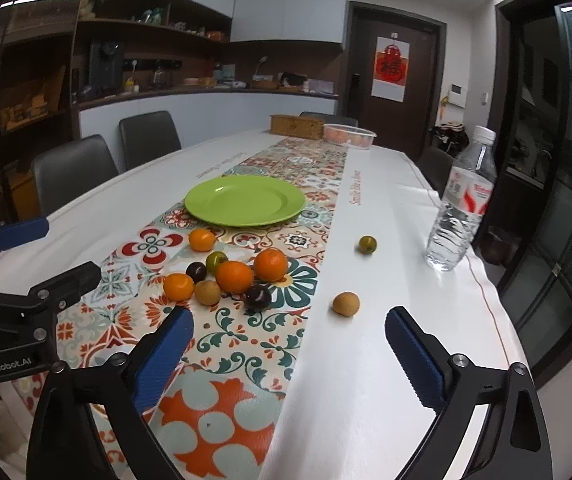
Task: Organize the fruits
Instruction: 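Move left tool toward small tangerine while right tool approaches dark plum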
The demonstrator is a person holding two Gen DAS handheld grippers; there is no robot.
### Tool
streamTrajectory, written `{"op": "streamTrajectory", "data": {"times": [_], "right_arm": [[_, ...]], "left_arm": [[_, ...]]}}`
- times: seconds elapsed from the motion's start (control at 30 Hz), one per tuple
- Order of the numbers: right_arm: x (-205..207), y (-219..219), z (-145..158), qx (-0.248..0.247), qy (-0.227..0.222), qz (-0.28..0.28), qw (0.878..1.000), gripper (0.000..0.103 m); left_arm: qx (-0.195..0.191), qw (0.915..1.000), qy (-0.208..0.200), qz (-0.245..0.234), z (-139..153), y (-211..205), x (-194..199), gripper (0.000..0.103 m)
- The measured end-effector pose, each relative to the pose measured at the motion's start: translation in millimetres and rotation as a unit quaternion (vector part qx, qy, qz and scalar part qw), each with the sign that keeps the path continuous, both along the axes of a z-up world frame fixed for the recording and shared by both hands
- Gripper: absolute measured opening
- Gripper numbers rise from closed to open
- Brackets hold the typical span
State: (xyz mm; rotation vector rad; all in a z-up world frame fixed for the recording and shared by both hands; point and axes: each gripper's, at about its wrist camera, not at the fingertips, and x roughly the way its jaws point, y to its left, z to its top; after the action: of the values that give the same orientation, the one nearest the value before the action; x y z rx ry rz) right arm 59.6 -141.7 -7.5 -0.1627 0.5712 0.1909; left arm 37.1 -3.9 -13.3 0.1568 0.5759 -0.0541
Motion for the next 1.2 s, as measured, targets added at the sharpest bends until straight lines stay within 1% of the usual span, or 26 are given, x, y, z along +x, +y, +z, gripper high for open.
{"op": "streamTrajectory", "data": {"times": [0.03,0.1,0.13,0.17,0.2,0.27,0.37,0.5,0.63,0.73,0.87,0.93,1.07,1.13,1.2], "right_arm": [[3.5,1.8,-1.1,-0.002,0.003,0.003,1.000,0.095],[10.2,3.6,-4.2,-0.005,0.010,0.009,1.000,0.092],[13.5,4.5,-5.8,-0.007,0.014,0.012,1.000,0.091],[16.9,5.4,-7.8,-0.009,0.018,0.015,1.000,0.090],[20.2,7.1,-10.0,-0.011,0.022,0.018,1.000,0.089],[26.3,9.0,-13.7,-0.013,0.029,0.023,0.999,0.088],[34.6,12.5,-19.8,-0.018,0.040,0.031,0.999,0.086],[46.0,15.5,-28.8,-0.026,0.057,0.041,0.997,0.082],[56.2,17.4,-35.8,-0.030,0.074,0.049,0.996,0.078],[63.7,20.1,-42.1,-0.035,0.088,0.057,0.994,0.076],[71.6,22.1,-49.4,-0.035,0.103,0.063,0.992,0.072],[75.0,23.7,-52.2,-0.034,0.108,0.063,0.992,0.071],[80.9,25.6,-55.6,-0.034,0.114,0.066,0.991,0.068],[84.0,26.3,-57.3,-0.033,0.117,0.067,0.990,0.067],[86.9,25.8,-58.5,-0.028,0.121,0.066,0.990,0.067]], "left_arm": [[0.005,1.0000,0.005,-0.001,-1.7,0.5,3.2,0.078],[0.003,0.9998,0.018,-0.005,-5.8,2.0,10.5,0.076],[-0.008,0.9998,0.018,-0.007,-8.2,1.4,12.9,0.074],[-0.005,0.9998,0.017,-0.008,-10.4,0.6,16.9,0.073],[-0.009,0.9998,0.016,-0.010,-12.8,0.2,19.5,0.073],[0.001,0.9996,0.025,-0.013,-17.6,-1.4,25.6,0.072],[0.004,0.9987,0.045,-0.022,-25.9,-2.4,35.3,0.071],[0.002,0.9957,0.082,-0.041,-38.5,-4.6,45.4,0.070],[0.023,0.9932,0.095,-0.064,-46.3,-6.3,57.6,0.067],[0.021,0.9911,0.105,-0.079,-51.3,-7.5,64.3,0.066],[0.029,0.9885,0.115,-0.094,-58.6,-6.6,74.3,0.063],[0.025,0.9872,0.121,-0.101,-61.6,-7.3,78.2,0.060],[0.019,0.9855,0.130,-0.108,-65.8,-7.9,86.0,0.060],[0.012,0.9842,0.137,-0.111,-68.0,-8.2,89.7,0.056],[0.005,0.9832,0.144,-0.113,-70.0,-7.3,93.8,0.055]]}}
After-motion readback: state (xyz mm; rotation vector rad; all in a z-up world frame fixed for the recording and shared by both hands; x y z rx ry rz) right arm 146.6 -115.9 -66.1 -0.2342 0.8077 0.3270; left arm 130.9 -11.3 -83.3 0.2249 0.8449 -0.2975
